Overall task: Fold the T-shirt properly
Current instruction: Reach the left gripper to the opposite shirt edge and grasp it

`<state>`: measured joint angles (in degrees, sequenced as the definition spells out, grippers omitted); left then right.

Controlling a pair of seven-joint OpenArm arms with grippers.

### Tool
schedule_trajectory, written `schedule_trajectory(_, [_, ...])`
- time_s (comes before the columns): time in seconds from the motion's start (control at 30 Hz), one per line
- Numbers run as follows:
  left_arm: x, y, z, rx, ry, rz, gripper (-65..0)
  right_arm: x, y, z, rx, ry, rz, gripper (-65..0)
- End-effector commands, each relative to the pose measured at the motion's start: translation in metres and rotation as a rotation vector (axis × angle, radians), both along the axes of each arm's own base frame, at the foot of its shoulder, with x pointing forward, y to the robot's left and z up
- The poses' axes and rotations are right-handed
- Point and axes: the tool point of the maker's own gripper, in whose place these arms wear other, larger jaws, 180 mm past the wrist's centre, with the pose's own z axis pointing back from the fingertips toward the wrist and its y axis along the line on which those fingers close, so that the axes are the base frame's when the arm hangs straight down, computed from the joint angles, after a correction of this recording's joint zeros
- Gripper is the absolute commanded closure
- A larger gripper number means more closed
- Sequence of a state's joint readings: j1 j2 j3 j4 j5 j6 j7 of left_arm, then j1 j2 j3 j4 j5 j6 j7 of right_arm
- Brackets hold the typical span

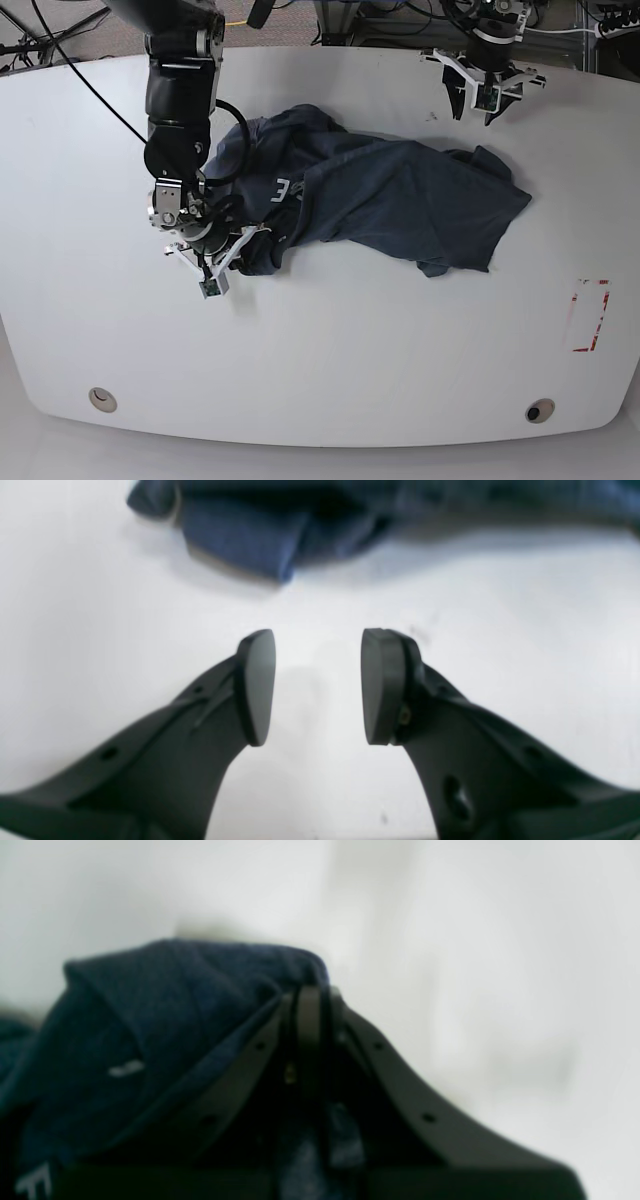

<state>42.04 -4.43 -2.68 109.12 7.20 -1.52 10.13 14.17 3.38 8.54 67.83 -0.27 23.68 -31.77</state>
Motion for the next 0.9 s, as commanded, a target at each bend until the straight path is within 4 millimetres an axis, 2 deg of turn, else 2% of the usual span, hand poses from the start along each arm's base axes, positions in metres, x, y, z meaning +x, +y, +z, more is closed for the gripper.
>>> schedule_trajectory(0.0, [0.008, 0.0, 0.01, -0.004, -0.043, 0.003, -25.4, 0.018, -0.005, 0.042, -0.018, -0.116, -0.001, 0.0])
schedule_trajectory(0.1, [0.019, -0.002, 0.016, -0.037, -0.076, 0.033, -25.6, 0.012, -0.015, 0.056, -0.059, -0.145, 0.0, 0.0])
schedule_trajectory(0.23, [0.03, 0.019, 0.023, -0.076, -0.114, 0.13, -25.6, 0.002, -0.017, 0.073, -0.086, -0.187, 0.005, 0.0])
schedule_trajectory(0.4, [0.045, 0.059, 0.029, -0.157, -0.106, 0.284, -25.6, -0.007, -0.028, 0.088, -0.139, -0.213, 0.01, 0.0])
schedule_trajectory(0.57, [0.058, 0.092, 0.039, -0.268, -0.119, 0.403, -25.6, -0.019, -0.038, 0.091, -0.174, -0.221, 0.017, 0.0])
schedule_trajectory(0.73, [0.083, 0.1, 0.052, -0.359, -0.098, 0.367, -25.6, -0.022, -0.038, 0.091, -0.179, -0.223, 0.018, 0.0])
schedule_trajectory(0.87, [0.096, 0.099, 0.066, -0.407, -0.123, 0.324, -25.6, -0.029, -0.038, 0.084, -0.18, -0.205, 0.021, 0.0])
